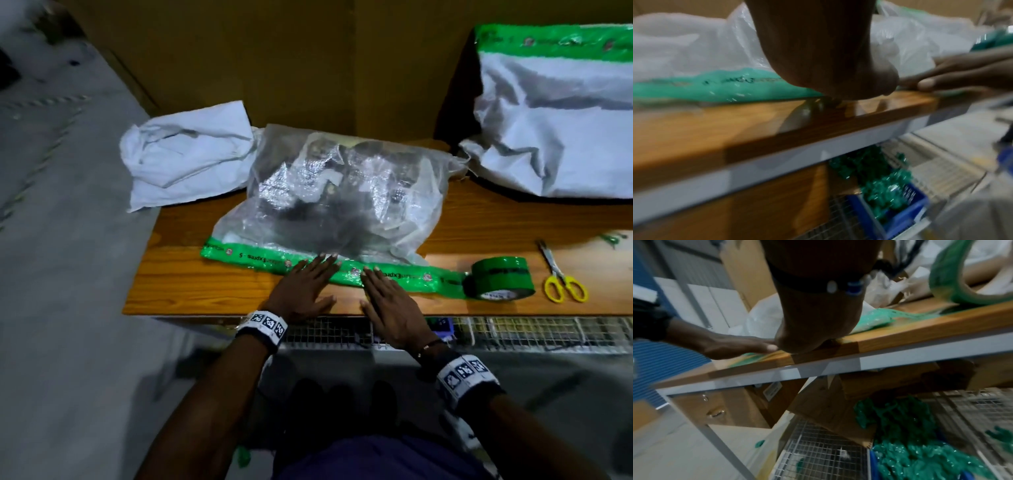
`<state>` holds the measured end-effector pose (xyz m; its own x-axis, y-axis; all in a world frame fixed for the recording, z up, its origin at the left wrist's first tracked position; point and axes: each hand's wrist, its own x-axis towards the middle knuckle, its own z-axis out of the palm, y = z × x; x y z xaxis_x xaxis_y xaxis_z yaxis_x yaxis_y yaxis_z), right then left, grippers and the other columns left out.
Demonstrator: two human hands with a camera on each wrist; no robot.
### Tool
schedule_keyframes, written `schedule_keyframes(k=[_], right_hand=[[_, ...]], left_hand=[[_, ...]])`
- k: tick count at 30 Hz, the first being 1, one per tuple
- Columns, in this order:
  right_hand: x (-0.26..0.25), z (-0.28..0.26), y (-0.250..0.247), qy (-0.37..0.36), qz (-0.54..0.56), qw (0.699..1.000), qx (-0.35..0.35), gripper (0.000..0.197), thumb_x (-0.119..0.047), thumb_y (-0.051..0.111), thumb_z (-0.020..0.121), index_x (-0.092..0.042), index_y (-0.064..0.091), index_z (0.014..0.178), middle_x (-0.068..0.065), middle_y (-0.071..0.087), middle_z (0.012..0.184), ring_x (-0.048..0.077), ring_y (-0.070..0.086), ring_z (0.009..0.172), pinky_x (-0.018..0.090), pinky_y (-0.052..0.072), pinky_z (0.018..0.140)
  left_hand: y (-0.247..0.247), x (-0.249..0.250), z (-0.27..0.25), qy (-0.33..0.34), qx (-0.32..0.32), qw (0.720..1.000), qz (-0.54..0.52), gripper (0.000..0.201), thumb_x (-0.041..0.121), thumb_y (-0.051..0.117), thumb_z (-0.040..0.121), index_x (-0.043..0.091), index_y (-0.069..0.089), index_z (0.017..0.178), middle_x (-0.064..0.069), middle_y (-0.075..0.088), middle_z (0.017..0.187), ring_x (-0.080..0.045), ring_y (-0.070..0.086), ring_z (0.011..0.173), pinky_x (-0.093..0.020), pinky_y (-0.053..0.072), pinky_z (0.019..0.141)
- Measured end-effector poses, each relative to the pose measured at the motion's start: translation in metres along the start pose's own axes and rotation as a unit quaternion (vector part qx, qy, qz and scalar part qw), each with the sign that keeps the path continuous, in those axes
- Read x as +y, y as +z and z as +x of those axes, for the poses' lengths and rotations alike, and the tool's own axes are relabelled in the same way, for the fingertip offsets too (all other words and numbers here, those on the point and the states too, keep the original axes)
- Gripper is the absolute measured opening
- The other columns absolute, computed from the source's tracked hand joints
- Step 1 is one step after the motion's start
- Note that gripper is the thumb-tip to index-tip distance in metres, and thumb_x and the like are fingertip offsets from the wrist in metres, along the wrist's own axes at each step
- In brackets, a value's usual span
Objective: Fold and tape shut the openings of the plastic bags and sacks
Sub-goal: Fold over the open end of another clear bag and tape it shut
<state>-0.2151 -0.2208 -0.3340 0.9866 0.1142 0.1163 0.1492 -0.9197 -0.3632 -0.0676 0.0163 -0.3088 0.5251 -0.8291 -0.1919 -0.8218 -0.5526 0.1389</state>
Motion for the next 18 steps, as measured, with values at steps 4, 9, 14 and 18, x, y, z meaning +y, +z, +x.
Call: schedule_keyframes(k=[4, 9, 14, 18], right_hand=[[0.003, 0.000, -0.001, -0.008, 0.007, 1.000, 0.003, 0.063, -0.041, 0.037, 0.111, -0.010, 0.028, 0.165, 0.007, 0.023, 0.173, 0.021, 0.014, 0.162, 0.041, 0.021, 0.129], [-0.005, 0.000, 0.002, 0.006, -0.003, 1.000, 0.015, 0.062, -0.042, 0.035, 0.111, -0.011, 0.030, 0.164, 0.004, 0.024, 0.173, 0.020, 0.014, 0.162, 0.041, 0.022, 0.128], [-0.057, 0.035, 0.002, 0.058, 0.023, 0.993, 0.101, 0.056, -0.035, 0.033, 0.110, -0.002, 0.050, 0.152, 0.016, 0.047, 0.159, 0.032, 0.038, 0.152, 0.039, 0.025, 0.125], [-0.104, 0.096, 0.032, 0.041, 0.065, 0.994, 0.073, 0.052, -0.032, 0.040, 0.109, -0.004, 0.050, 0.152, 0.015, 0.047, 0.159, 0.033, 0.039, 0.150, 0.044, 0.033, 0.123]], left_hand=[[-0.010, -0.057, -0.033, -0.016, 0.004, 0.999, 0.032, 0.077, 0.066, 0.030, 0.104, 0.031, 0.003, 0.168, 0.008, -0.001, 0.174, -0.018, -0.001, 0.161, -0.048, 0.012, 0.130], [-0.016, -0.104, -0.055, 0.005, -0.009, 1.000, 0.019, 0.078, 0.067, 0.032, 0.103, 0.030, 0.006, 0.168, 0.007, 0.002, 0.174, -0.018, 0.004, 0.161, -0.046, 0.013, 0.129], [-0.001, -0.108, -0.050, 0.012, 0.000, 1.000, -0.016, 0.080, 0.069, 0.031, 0.103, 0.027, 0.009, 0.168, 0.003, 0.005, 0.175, -0.018, 0.003, 0.161, -0.049, 0.012, 0.129], [-0.007, -0.118, -0.050, 0.054, 0.017, 0.996, -0.067, 0.075, 0.061, 0.035, 0.105, 0.025, 0.013, 0.168, 0.005, 0.005, 0.175, -0.016, 0.003, 0.161, -0.043, 0.006, 0.130]])
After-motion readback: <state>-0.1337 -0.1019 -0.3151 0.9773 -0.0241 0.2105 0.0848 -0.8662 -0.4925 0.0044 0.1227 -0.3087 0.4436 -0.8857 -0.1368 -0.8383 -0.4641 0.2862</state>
